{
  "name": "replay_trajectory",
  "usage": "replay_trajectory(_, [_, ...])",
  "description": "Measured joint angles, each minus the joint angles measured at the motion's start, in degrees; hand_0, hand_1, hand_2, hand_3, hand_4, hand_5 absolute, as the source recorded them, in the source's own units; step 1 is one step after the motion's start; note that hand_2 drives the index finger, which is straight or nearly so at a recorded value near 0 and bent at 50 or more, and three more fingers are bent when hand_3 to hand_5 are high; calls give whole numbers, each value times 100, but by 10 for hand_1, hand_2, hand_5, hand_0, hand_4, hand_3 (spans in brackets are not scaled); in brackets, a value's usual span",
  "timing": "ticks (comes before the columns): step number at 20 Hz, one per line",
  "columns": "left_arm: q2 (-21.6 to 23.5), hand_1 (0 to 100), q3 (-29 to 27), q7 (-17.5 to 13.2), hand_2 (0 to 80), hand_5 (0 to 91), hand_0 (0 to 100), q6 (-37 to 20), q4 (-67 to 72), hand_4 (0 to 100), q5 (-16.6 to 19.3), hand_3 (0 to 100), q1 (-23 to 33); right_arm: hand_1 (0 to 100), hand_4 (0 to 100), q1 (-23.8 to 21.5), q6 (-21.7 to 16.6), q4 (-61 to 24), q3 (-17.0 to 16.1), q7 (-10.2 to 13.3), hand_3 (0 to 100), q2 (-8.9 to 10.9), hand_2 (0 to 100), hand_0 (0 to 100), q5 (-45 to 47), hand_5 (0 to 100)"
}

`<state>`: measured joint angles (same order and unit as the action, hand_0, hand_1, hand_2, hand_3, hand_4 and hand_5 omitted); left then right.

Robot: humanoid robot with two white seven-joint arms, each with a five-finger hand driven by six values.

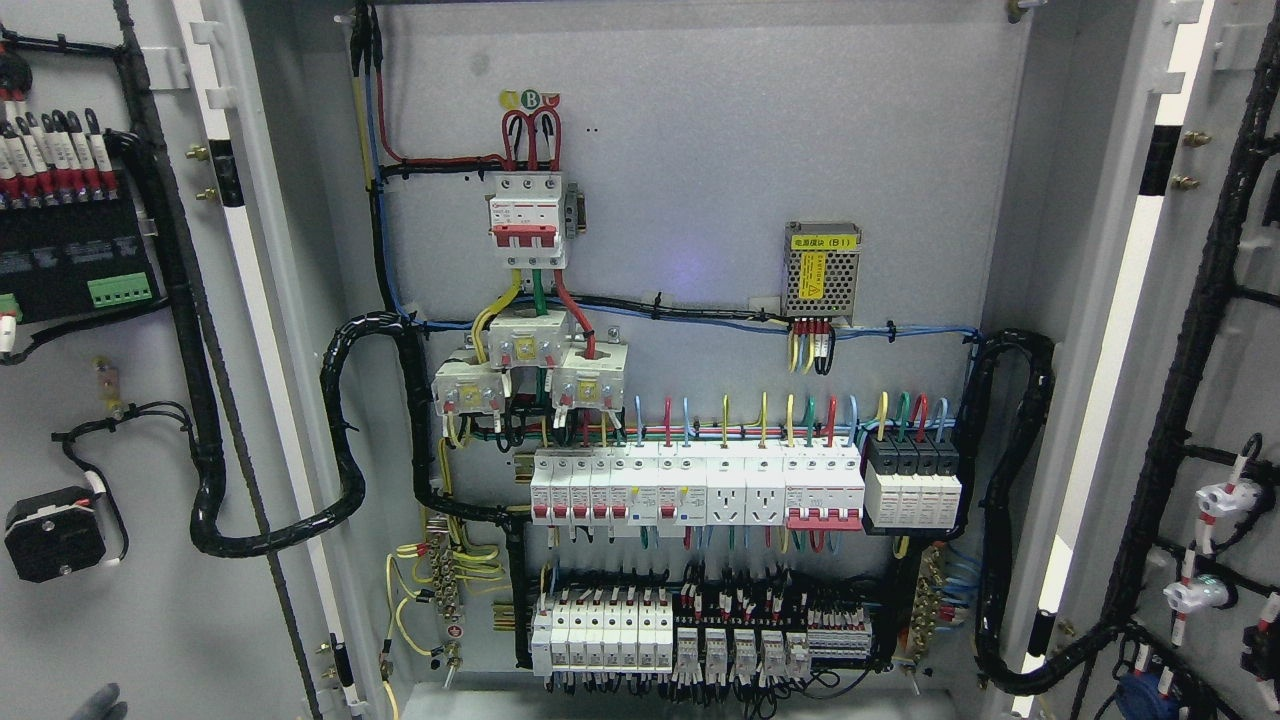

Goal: Open door with both hands

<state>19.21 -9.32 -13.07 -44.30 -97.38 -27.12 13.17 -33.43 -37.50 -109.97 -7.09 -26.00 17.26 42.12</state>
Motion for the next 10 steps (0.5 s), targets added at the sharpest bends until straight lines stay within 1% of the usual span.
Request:
replay_trajectory(2, [-129, 0, 151, -2, 0, 0, 0, 0, -105, 0, 129, 0, 121, 0, 0, -141, 2, 89, 228, 0, 0, -4, 0, 386, -96, 0])
replay_trajectory(5, [-338, 0, 368, -8, 0, 0, 0, -11, -222, 0, 426, 0, 441, 0, 0, -383, 3, 275, 568, 15, 0, -10, 0, 386, -268, 0])
replay_trajectory(7, [-477, 0, 516, -12, 0, 0, 0, 252, -278, 0, 648, 0, 742, 0, 0, -532, 3, 431, 751, 29, 0, -15, 0, 386, -412, 0])
replay_trajectory(10, [-667, 0, 715, -12, 0, 0, 0, 910, -308, 0, 918, 0, 1180, 0, 0, -796, -7, 685, 989, 33, 0, -24, 0, 386, -569, 0])
